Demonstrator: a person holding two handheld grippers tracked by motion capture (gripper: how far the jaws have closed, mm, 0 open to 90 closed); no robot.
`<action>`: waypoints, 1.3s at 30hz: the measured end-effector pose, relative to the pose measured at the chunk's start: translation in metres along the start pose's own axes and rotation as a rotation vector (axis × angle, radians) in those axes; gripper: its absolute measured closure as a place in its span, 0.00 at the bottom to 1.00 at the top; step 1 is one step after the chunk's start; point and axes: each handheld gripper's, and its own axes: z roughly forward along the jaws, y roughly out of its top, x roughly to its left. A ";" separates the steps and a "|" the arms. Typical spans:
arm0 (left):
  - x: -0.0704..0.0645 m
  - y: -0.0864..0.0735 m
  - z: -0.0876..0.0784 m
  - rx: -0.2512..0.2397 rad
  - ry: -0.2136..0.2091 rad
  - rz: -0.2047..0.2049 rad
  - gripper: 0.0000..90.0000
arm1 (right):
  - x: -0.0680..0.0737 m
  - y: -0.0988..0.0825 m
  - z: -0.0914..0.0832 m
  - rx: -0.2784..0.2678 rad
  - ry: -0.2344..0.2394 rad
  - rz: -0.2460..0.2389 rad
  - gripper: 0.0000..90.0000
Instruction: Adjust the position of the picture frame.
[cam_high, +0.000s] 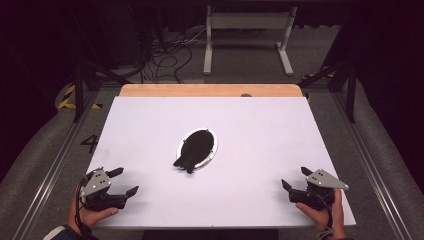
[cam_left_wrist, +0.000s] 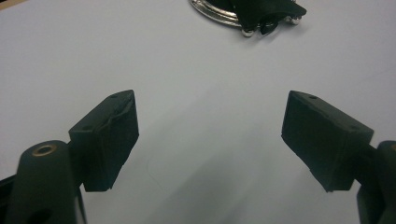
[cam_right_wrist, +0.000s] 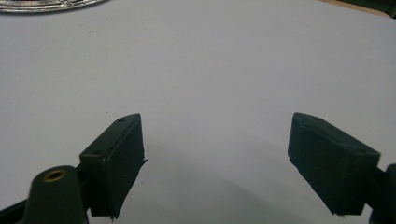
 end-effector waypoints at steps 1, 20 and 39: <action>0.000 0.000 0.001 0.003 0.009 -0.004 0.20 | 0.000 0.000 0.000 0.000 0.001 -0.003 0.21; 0.022 0.021 0.025 0.008 -0.018 0.000 0.59 | -0.010 0.015 0.011 0.009 0.078 0.077 0.89; 0.040 0.076 0.111 0.048 -0.086 -0.002 0.88 | 0.021 0.056 0.069 0.024 0.161 0.060 1.00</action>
